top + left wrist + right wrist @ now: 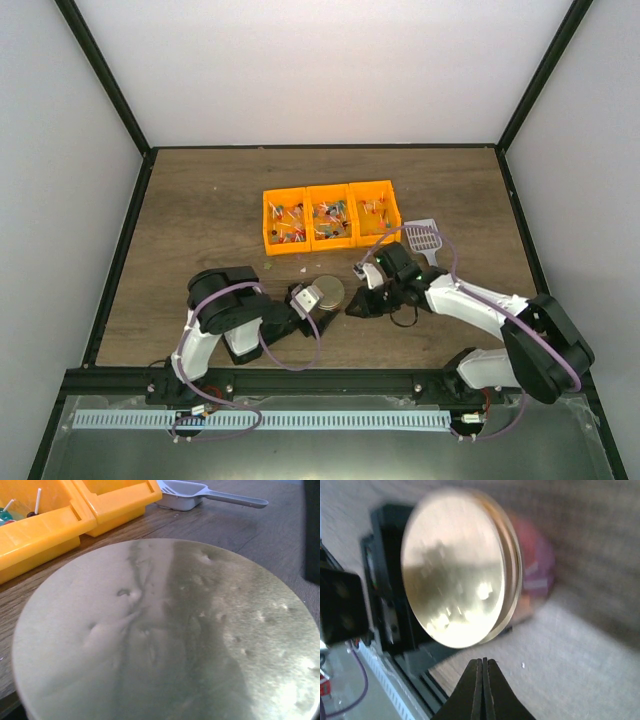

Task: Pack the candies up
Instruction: Screw the bottle lid onto the packing bottle.

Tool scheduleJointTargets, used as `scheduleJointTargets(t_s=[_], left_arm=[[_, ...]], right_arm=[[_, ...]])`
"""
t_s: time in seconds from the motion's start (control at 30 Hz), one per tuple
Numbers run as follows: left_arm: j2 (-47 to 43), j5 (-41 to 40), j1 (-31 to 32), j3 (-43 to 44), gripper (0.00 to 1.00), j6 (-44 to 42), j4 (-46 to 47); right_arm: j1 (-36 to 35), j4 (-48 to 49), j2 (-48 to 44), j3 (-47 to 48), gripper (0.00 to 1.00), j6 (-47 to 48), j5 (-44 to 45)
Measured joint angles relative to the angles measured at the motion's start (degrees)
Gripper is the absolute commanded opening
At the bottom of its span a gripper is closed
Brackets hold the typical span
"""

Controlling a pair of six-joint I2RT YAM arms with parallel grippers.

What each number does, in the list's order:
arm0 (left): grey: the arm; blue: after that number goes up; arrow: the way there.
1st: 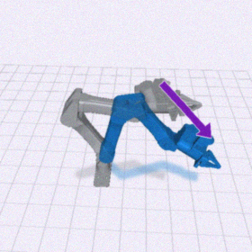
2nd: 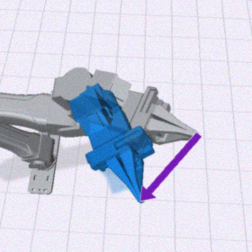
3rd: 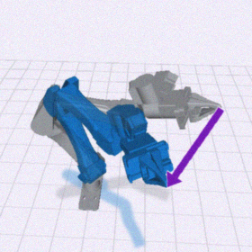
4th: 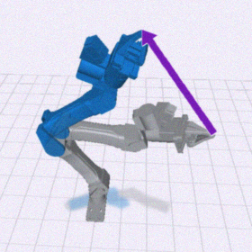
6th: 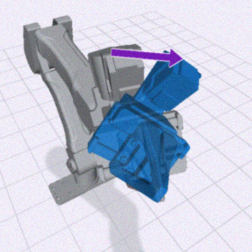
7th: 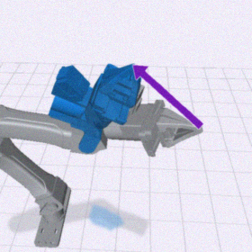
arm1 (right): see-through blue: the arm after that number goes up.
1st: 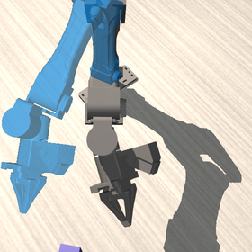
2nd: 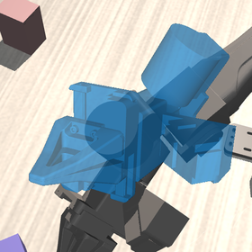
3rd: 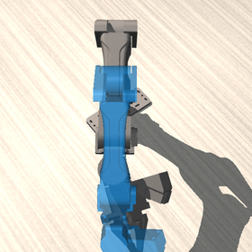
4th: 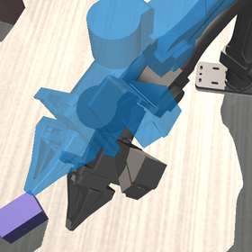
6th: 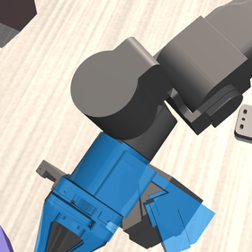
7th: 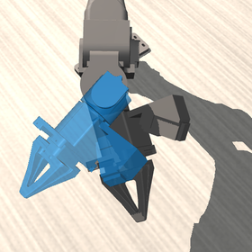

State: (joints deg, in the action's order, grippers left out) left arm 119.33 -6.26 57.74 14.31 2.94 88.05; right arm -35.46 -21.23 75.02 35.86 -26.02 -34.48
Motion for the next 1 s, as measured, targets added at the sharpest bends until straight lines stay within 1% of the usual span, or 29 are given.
scheduleJointTargets(t_s=[0.07,0.17,0.23,0.33,0.53,0.6,1.0], left_arm=[[-0.2,0.3,-0.1,-0.5,0.91,0.0,0.0],[-0.6,1.2,-0.2,-1.3,0.91,-0.2,0.1],[-0.8,1.6,-0.3,-1.8,0.91,-0.2,0.2],[-1.0,2.1,-0.4,-2.2,0.92,-0.2,0.2],[-1.0,2.6,-0.5,-2.5,0.92,-0.2,0.5],[-1.0,2.8,-0.5,-2.6,0.92,-0.2,0.5],[-1.0,5.3,-0.8,-3.9,0.92,-3.1,0.5]], right_arm=[[0.9,-1.5,1.2,3.7,0.06,0.7,1.0],[2.1,-1.9,3.3,9.6,0.21,2.2,2.8],[2.6,-1.9,4.9,12.5,0.24,3.3,3.6],[2.8,-1.9,9.5,16.6,0.23,5.9,4.0],[2.8,-1.9,16.2,17.8,0.23,9.6,3.1],[2.8,-1.8,17.2,17.8,0.21,10.6,2.6],[1.8,-0.3,20.9,20.8,0.19,12.6,0.3]])
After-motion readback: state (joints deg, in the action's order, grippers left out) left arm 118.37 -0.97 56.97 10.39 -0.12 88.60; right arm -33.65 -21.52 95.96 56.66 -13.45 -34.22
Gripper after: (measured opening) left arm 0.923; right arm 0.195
